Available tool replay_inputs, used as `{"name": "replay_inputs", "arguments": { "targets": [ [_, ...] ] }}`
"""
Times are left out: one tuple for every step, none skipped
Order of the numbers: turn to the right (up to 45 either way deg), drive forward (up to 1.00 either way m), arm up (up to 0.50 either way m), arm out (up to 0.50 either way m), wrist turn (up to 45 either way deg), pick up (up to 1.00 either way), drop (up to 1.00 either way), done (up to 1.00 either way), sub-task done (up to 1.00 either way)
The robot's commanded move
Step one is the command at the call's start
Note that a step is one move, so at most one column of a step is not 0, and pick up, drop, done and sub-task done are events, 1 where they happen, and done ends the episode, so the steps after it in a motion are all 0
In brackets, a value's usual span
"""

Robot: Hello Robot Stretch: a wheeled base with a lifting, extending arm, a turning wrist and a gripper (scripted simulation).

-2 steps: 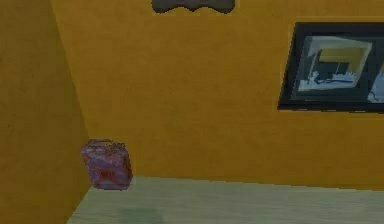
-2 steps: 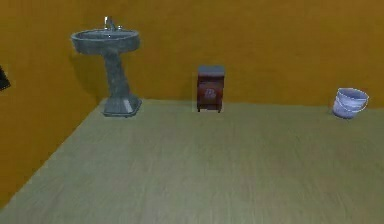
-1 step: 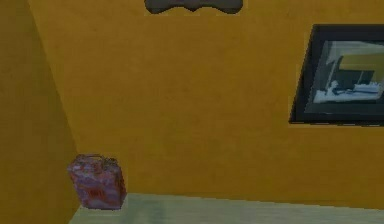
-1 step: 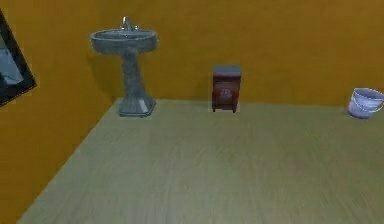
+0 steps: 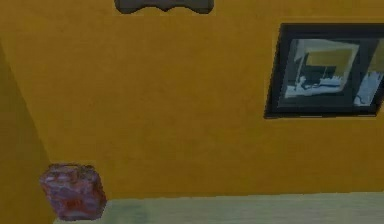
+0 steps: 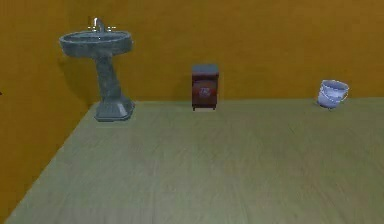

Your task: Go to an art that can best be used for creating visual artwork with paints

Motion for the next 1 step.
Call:
{"name": "replay_inputs", "arguments": {
  "targets": [
    [0.0,0.50,0.00,0.00,0.0,0.00,0.00,0.00,0.00]
  ]
}}
